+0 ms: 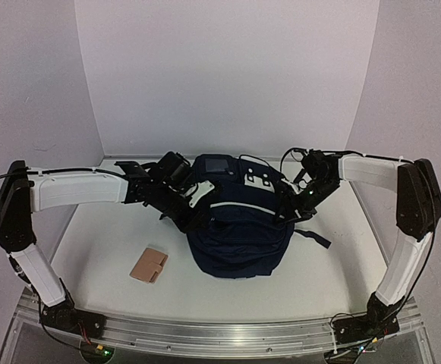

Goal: Pack the student bag
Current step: Zip the student bag at the center of the board.

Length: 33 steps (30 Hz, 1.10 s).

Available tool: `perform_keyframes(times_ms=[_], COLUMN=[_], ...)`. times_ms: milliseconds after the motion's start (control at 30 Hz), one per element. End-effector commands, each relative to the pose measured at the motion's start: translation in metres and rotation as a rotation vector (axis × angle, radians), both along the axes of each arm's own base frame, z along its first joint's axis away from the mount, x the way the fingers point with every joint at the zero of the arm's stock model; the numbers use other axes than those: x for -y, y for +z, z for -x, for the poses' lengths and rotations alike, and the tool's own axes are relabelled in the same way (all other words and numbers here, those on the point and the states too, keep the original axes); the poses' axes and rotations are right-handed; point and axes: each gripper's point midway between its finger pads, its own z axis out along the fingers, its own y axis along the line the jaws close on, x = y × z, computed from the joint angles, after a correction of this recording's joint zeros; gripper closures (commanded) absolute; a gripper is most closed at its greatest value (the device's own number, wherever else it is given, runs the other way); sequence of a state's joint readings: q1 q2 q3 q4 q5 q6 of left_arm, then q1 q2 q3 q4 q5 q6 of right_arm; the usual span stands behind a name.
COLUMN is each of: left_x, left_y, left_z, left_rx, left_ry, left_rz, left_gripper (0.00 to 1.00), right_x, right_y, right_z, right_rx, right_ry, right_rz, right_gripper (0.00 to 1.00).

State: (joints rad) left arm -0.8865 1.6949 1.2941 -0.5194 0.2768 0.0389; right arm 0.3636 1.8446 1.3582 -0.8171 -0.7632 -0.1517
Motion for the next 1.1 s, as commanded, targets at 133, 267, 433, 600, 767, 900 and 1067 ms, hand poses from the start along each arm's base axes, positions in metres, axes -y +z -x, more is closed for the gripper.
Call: perform_keyframes(times_ms=[133,267,433,600,767,900,1067], left_x=[0.032,0.027,-0.002,-0.009,-0.011,-0.014,-0.011], left_y=[0.018,0.016,0.038,0.039,0.039,0.034,0.027], left_z=[0.054,0.05,0.01,0.0,0.007,0.008,0.004], left_rx=[-0.059,-0.034,-0.04,-0.021,-0.027,-0.012,-0.007], left_ry=[-0.231,-0.212,-0.075,-0.058,-0.066,-0.05,-0.039], left_rz=[0.096,0.073,0.207,0.207,0.234,0.253,0.257], left_gripper=[1.0,1.0,1.0,1.0,0.89,0.68,0.57], right_x=[-0.039,-0.036,-0.022,-0.015,-0.045,-0.064,-0.06], right_y=[0.018,0.019,0.056,0.076,0.095,0.091,0.087], right_z=[0.003,-0.001,-0.017,-0.026,0.004,0.025,0.019], right_rx=[0.046,0.096,0.308,0.383,0.365,0.358,0.392], right_ry=[0.056,0.064,0.092,0.152,0.22,0.288,0.291], right_rz=[-0.14,-0.099,-0.019,0.056,-0.039,-0.044,0.001], right_gripper=[0.42,0.4,0.29,0.17,0.23,0.22,0.21])
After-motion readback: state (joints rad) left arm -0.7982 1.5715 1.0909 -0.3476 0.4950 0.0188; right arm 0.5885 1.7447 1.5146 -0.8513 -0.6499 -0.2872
